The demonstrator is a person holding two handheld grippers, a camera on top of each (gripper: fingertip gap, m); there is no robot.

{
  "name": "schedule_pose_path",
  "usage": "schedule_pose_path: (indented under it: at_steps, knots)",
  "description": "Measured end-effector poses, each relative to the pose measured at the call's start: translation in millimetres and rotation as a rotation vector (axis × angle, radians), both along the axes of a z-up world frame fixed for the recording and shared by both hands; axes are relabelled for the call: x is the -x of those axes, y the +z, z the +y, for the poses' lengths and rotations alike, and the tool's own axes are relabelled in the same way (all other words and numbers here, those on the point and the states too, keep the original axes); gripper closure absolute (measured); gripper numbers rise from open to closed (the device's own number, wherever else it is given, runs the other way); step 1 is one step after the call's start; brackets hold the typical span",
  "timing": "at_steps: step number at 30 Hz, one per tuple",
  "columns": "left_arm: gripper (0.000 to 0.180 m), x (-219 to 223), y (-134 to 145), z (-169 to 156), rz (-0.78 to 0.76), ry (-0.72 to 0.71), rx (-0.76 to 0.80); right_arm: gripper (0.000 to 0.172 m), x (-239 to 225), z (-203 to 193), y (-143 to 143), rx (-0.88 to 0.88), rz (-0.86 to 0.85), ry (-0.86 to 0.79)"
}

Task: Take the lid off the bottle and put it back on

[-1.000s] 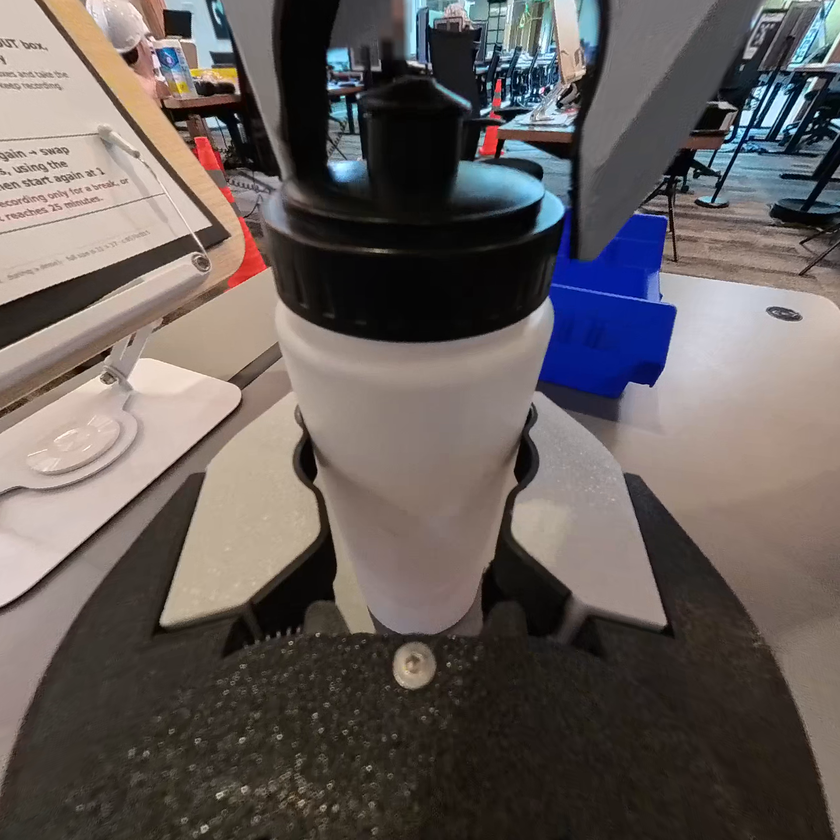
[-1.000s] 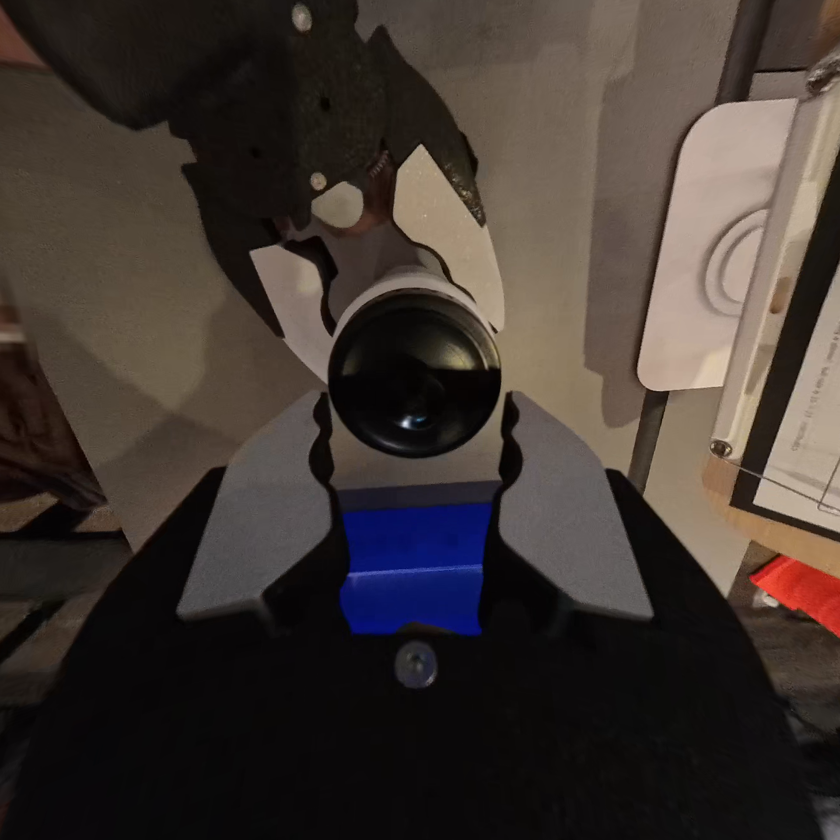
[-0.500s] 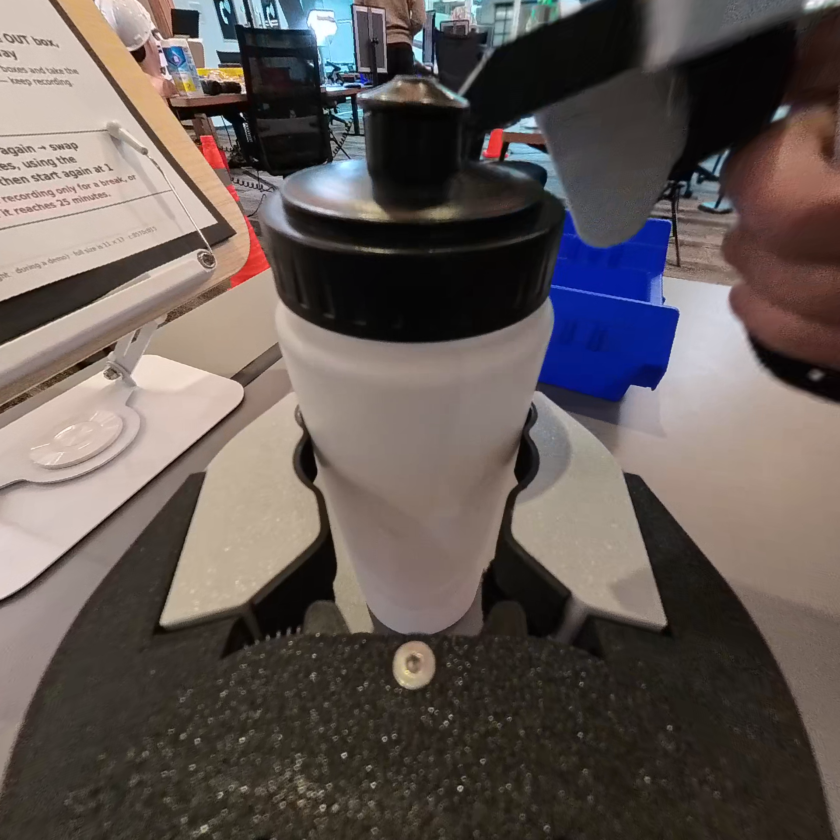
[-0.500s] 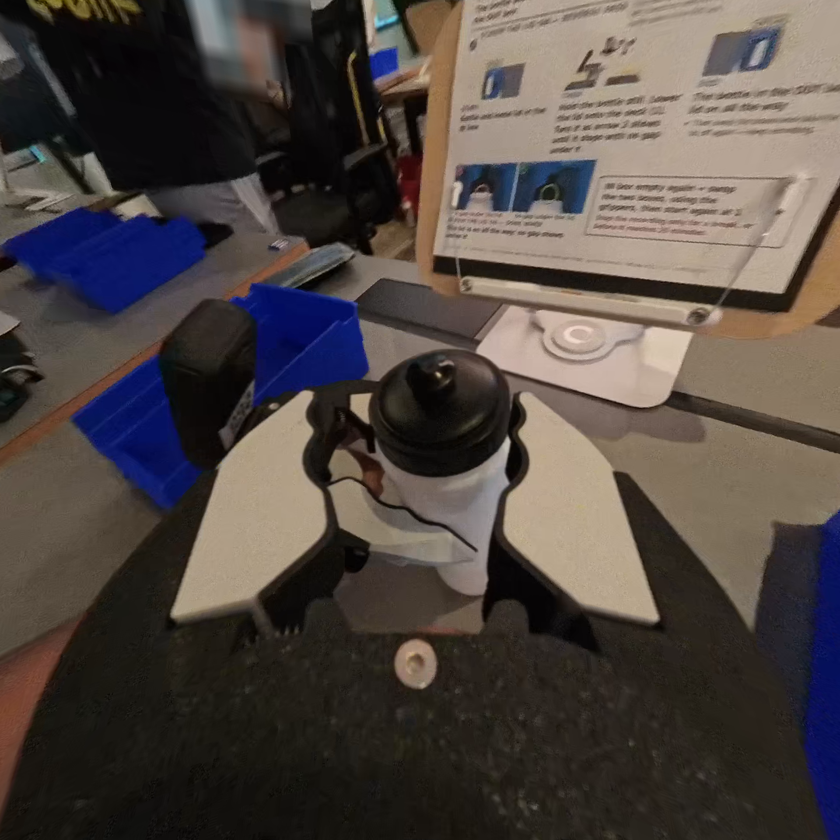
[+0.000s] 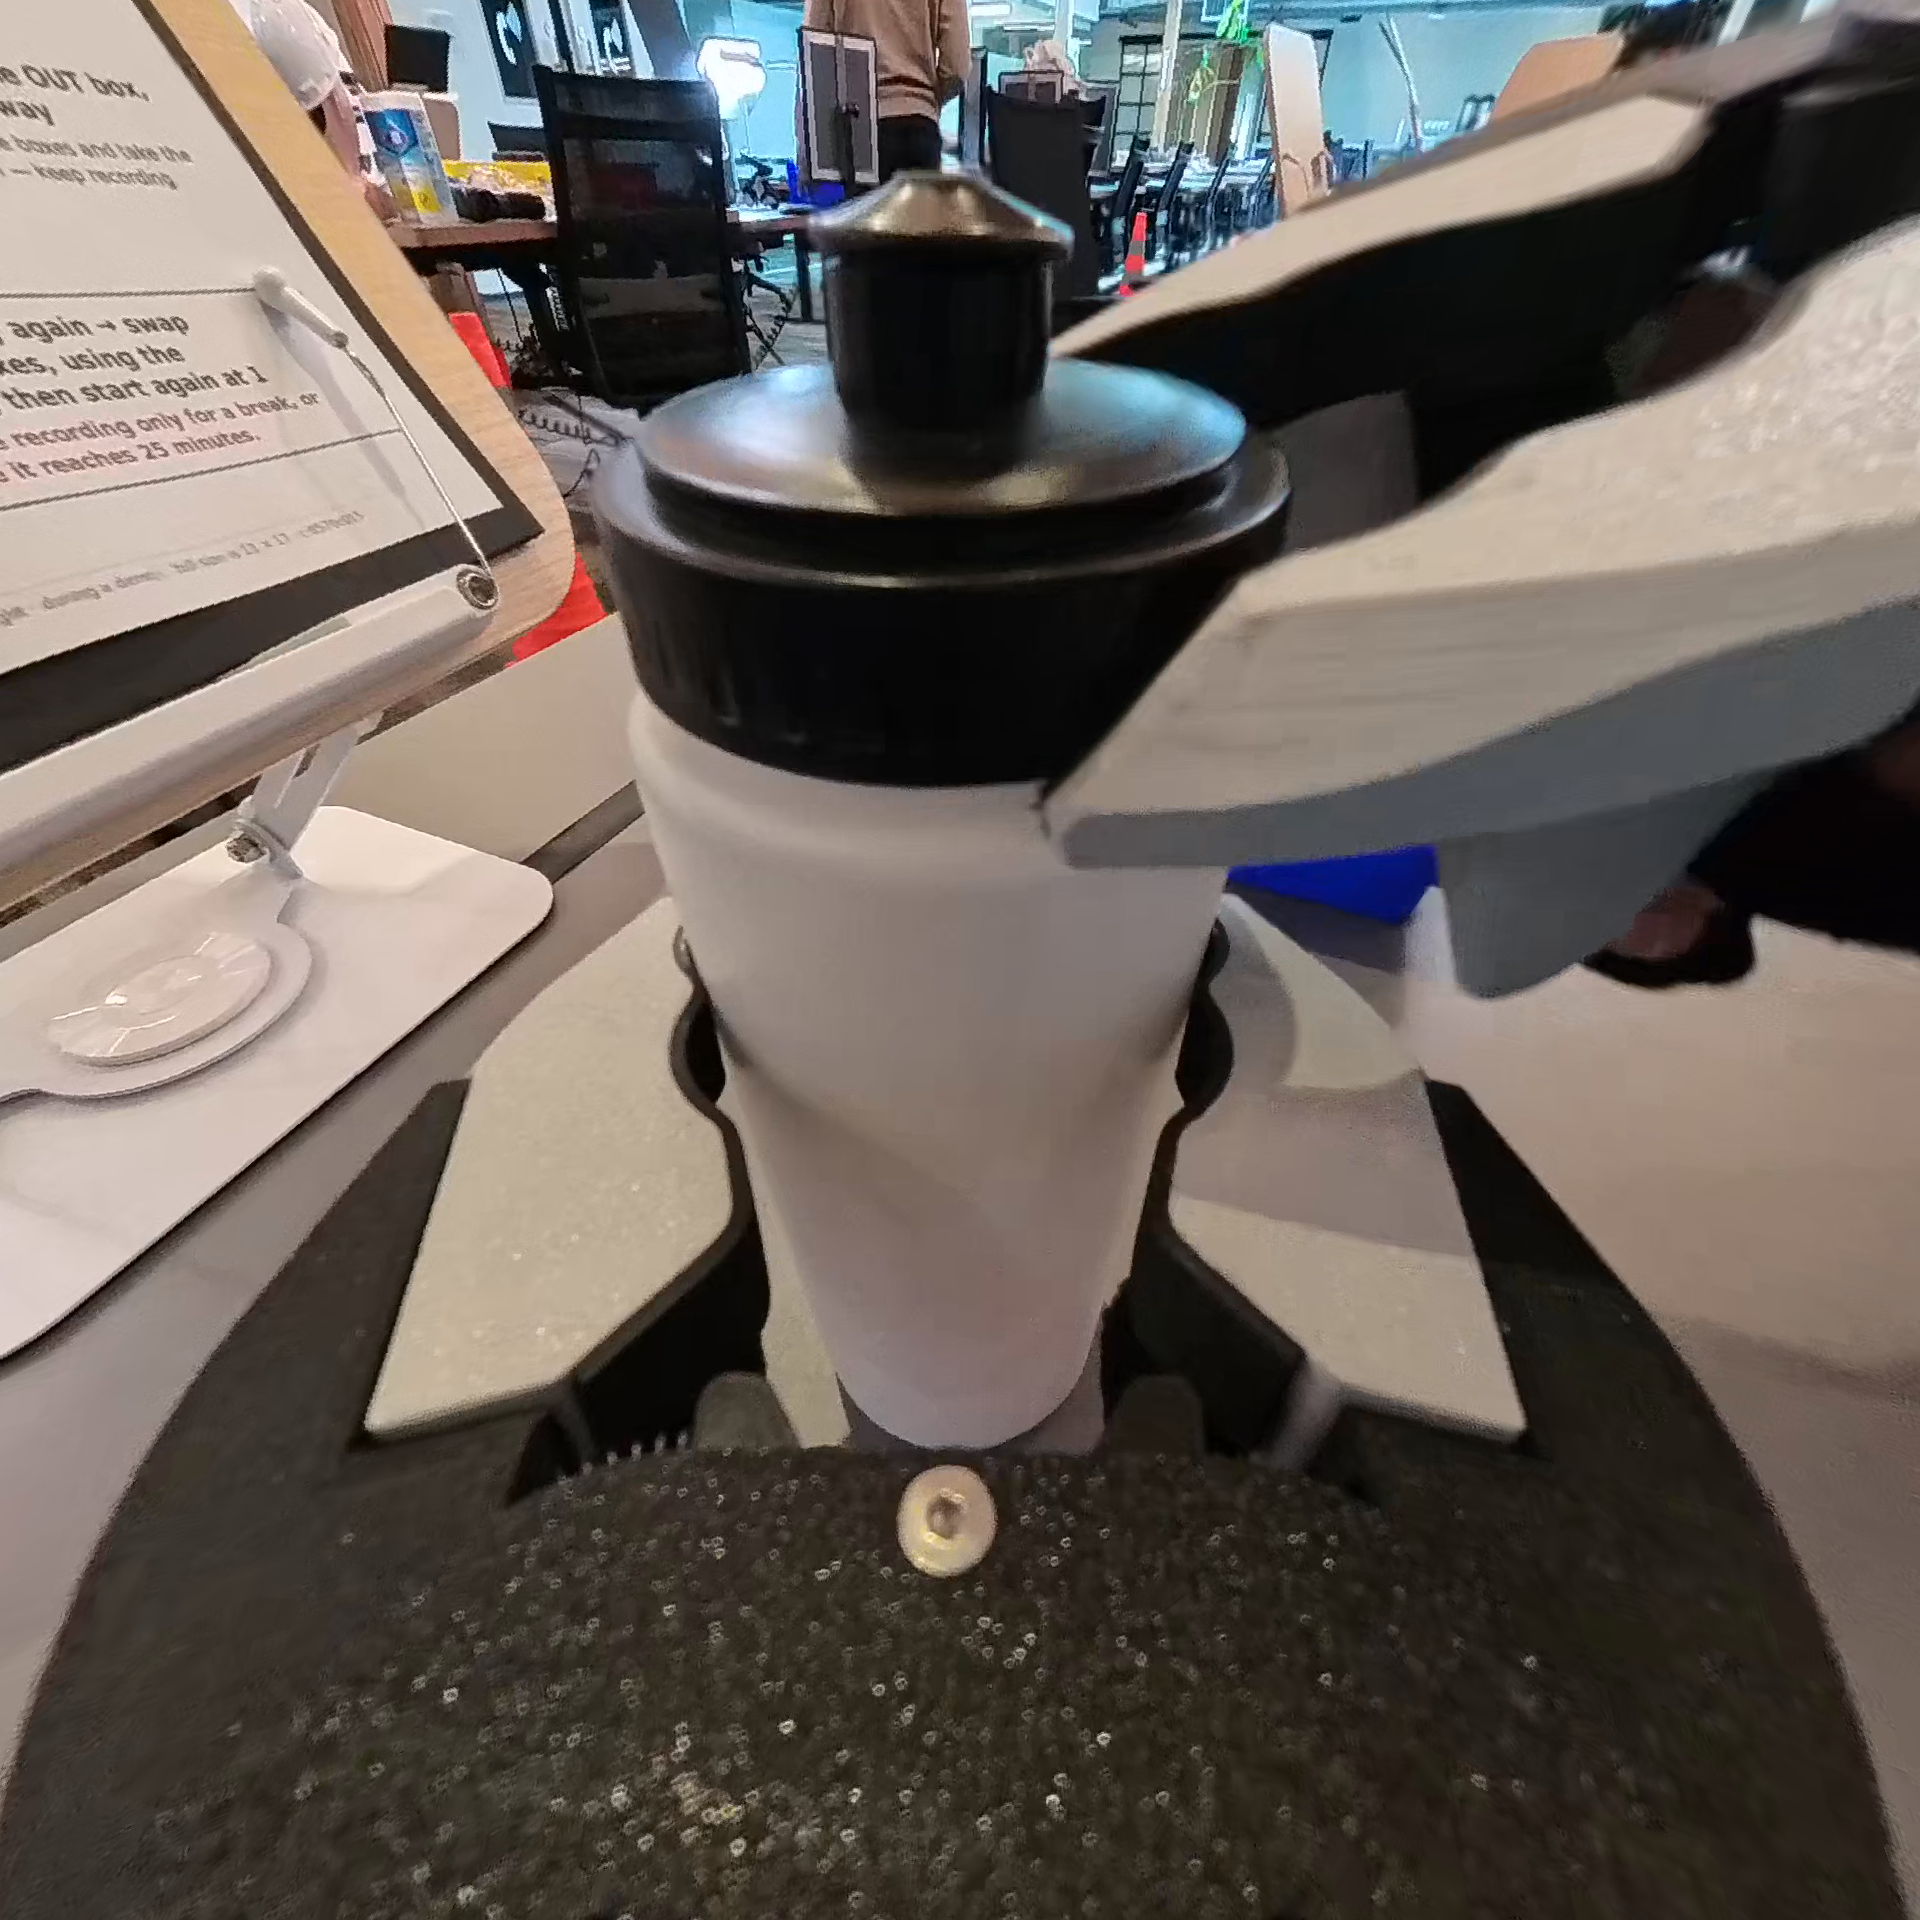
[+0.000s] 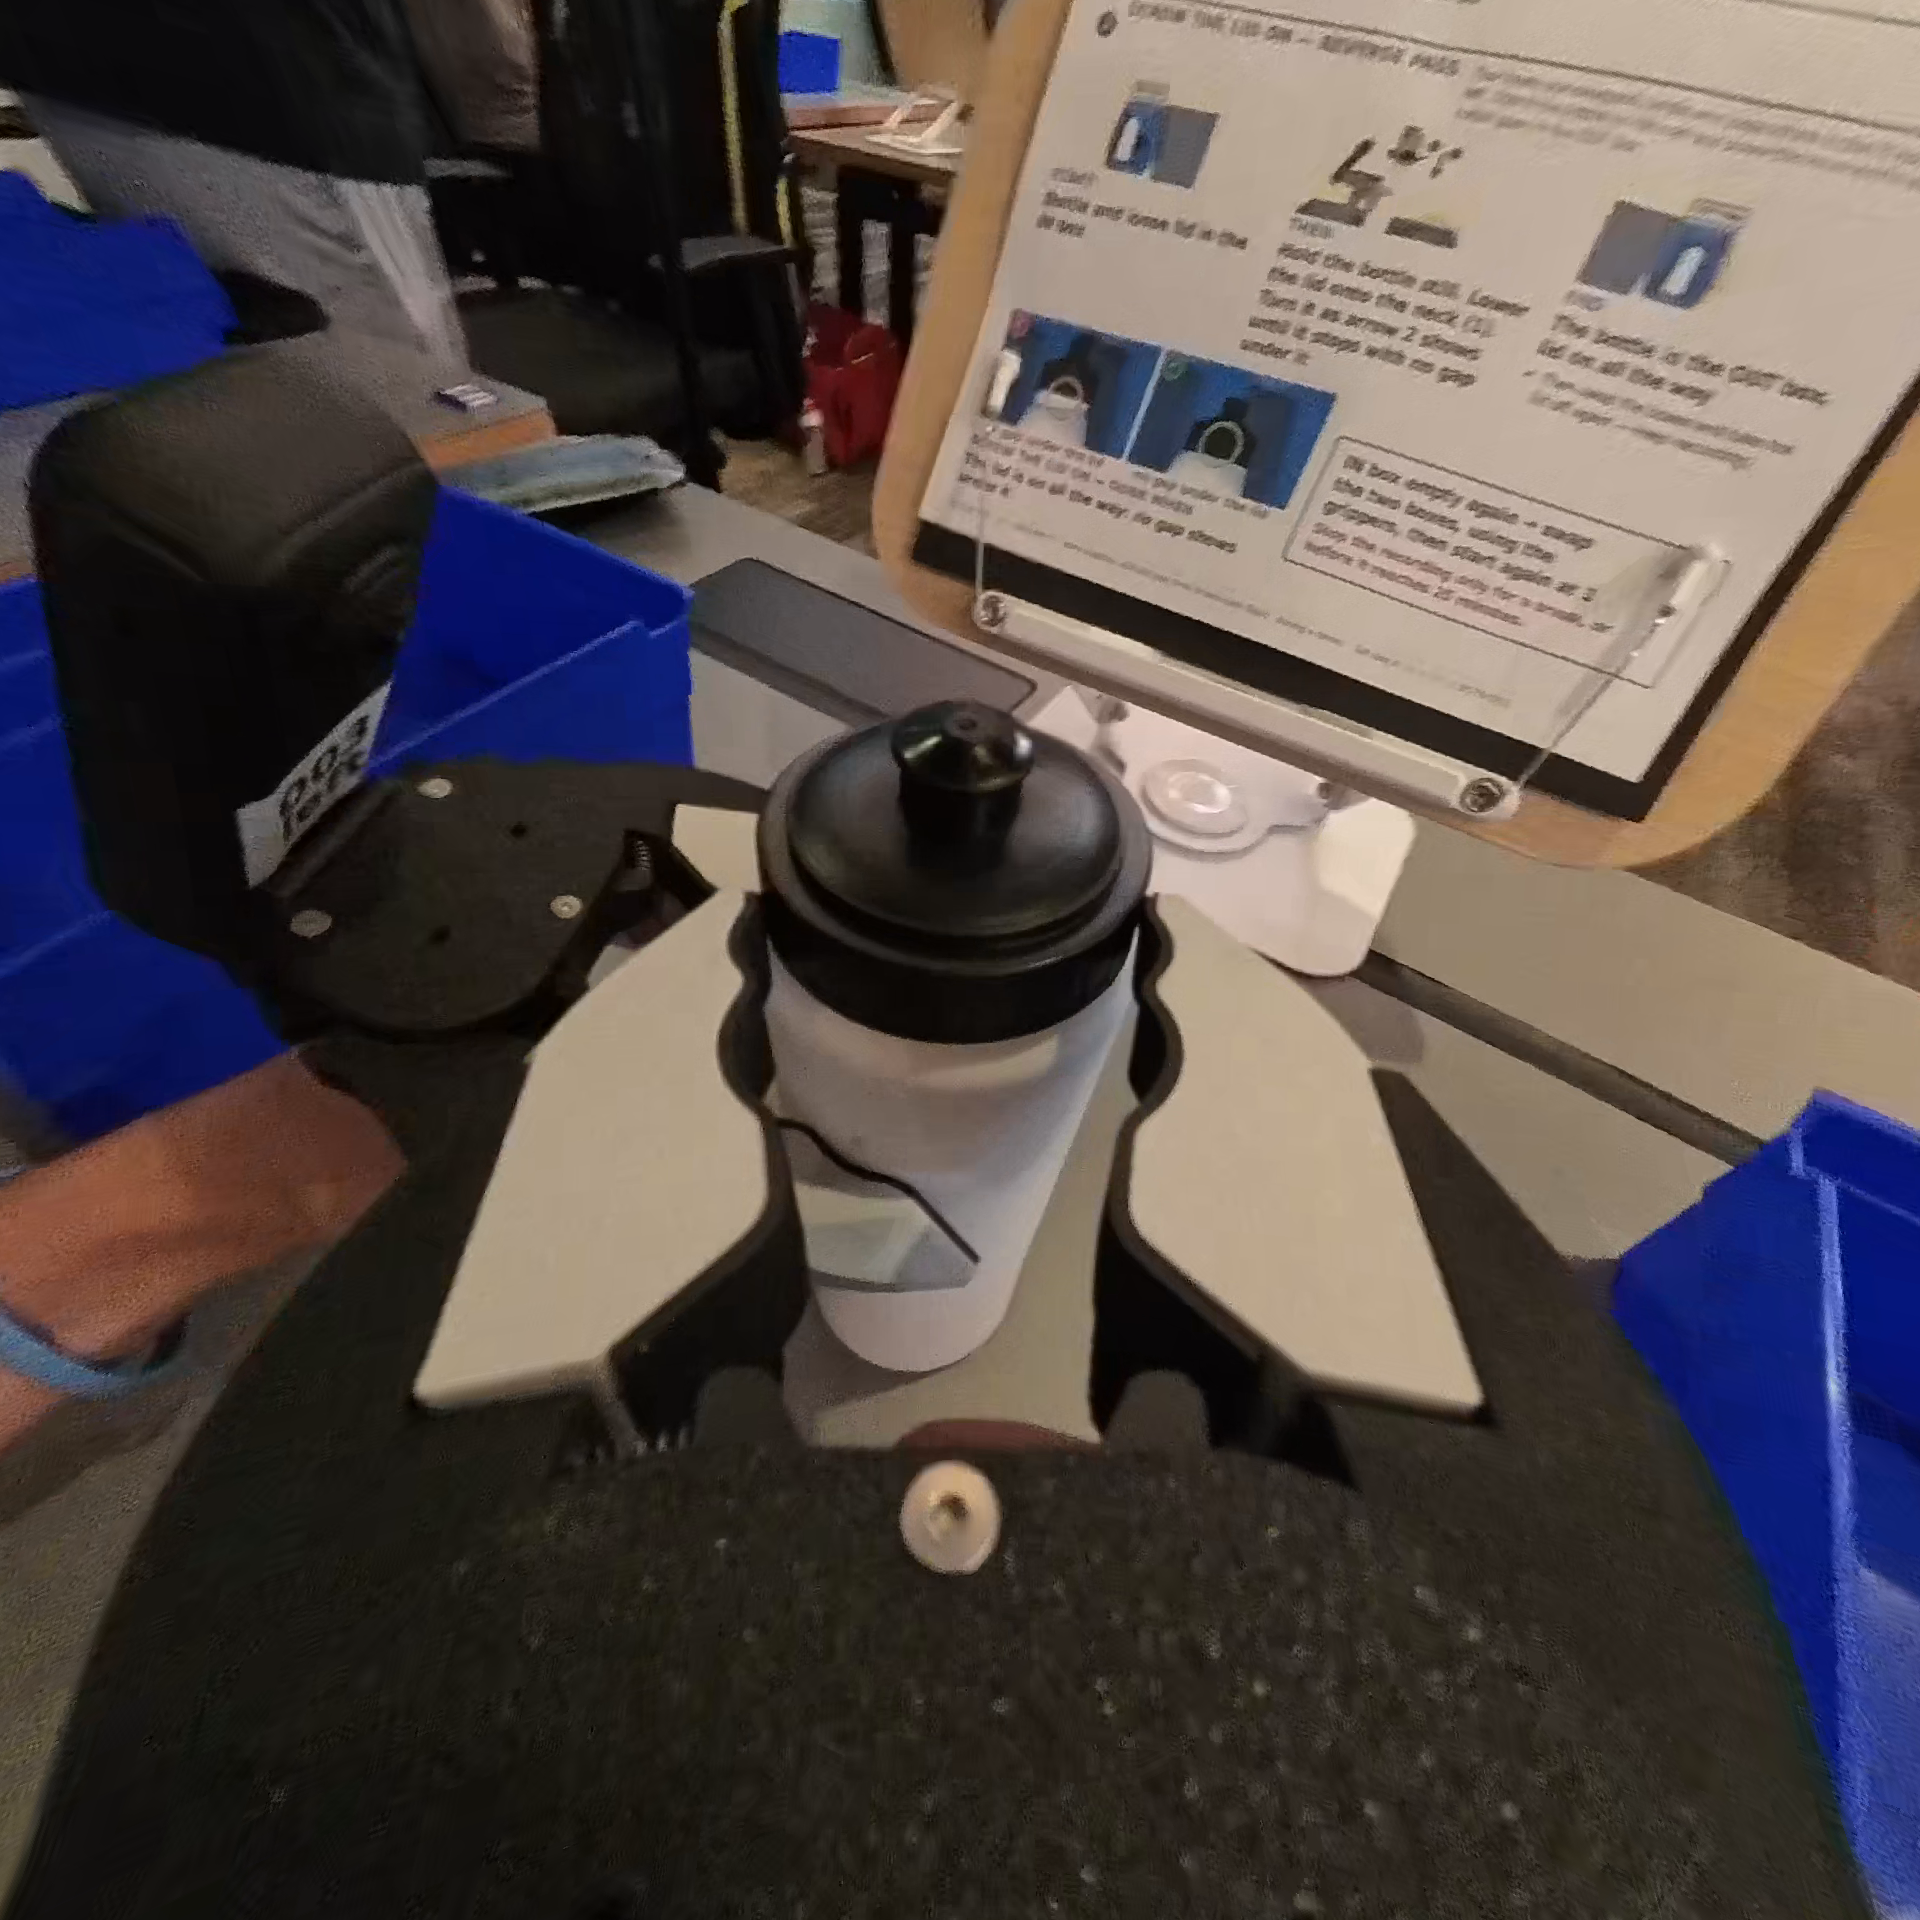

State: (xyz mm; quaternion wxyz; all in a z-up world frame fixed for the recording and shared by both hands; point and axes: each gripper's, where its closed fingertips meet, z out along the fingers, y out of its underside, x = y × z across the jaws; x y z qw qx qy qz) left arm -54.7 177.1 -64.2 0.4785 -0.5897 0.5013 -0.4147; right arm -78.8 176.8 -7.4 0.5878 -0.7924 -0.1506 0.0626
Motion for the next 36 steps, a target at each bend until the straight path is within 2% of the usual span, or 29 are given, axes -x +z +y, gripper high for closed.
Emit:
schedule_pose_path:
  at_steps: [7,10,12,13,16,18,22,25,30,33,36]
  knots:
    - [0.094,-1.2,-0.5,-3.3,0.008,-0.017,-0.022,0.105,-1.7,-4.8,-1.1,0.100,0.018,0.548]
    - [0.094,-2.5,-0.5,-4.0,0.014,-0.015,-0.027,0.106,-5.3,-7.2,0.6,0.124,0.065,0.634]
    - [0.094,-1.5,-0.5,-2.5,0.006,-0.013,-0.017,0.106,-4.7,-6.0,4.9,0.090,0.132,0.562]
    - [0.094,-0.9,-0.4,-1.3,0.003,-0.010,-0.011,0.098,-5.8,-4.6,8.8,0.058,0.179,0.481]
    - [0.094,-1.0,-0.3,-1.2,0.000,-0.008,-0.012,0.091,-10.5,-7.1,16.2,-0.070,0.318,0.160]
    - [0.094,-1.5,-0.3,-1.9,0.002,-0.004,-0.018,0.091,-16.4,-11.0,9.9,-0.128,0.367,-0.072]
    - [0.094,-2.1,-0.4,-3.0,0.007,0.003,-0.026,0.090,-0.5,-4.8,3.5,-0.183,0.358,-0.192]
    - [0.094,-1.2,-0.4,-2.4,0.003,0.000,-0.022,0.101,-1.4,1.8,5.4,-0.198,0.289,-0.224]
    - [0.094,-0.6,-0.3,-2.0,0.000,-0.011,-0.014,0.102,0.4,1.3,2.8,-0.112,0.235,-0.041]
    - [0.094,-0.6,-0.3,-2.8,0.000,-0.017,-0.015,0.103,1.3,-0.1,2.0,-0.027,0.204,0.206]
    - [0.094,-1.6,-0.3,-4.6,0.005,-0.023,-0.022,0.102,1.6,-4.1,1.7,0.024,0.213,0.537]
